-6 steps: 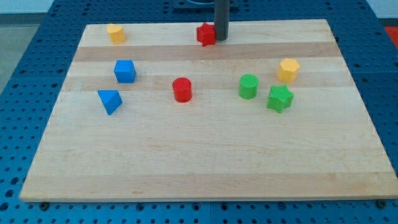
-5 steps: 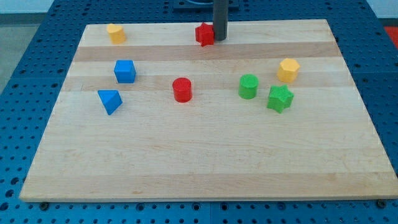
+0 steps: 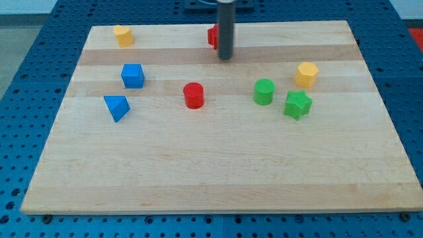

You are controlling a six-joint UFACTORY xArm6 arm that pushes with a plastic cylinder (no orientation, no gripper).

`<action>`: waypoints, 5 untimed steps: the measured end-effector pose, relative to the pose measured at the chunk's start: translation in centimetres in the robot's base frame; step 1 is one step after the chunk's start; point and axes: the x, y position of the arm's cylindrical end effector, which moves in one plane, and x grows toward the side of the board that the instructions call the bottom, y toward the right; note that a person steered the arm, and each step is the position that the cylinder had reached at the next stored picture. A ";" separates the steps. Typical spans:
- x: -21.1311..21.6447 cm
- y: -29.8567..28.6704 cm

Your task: Place your arm horizontally to the blue cube

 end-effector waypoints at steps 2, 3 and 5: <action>0.2 -13.0; 1.1 -18.0; 6.7 -21.3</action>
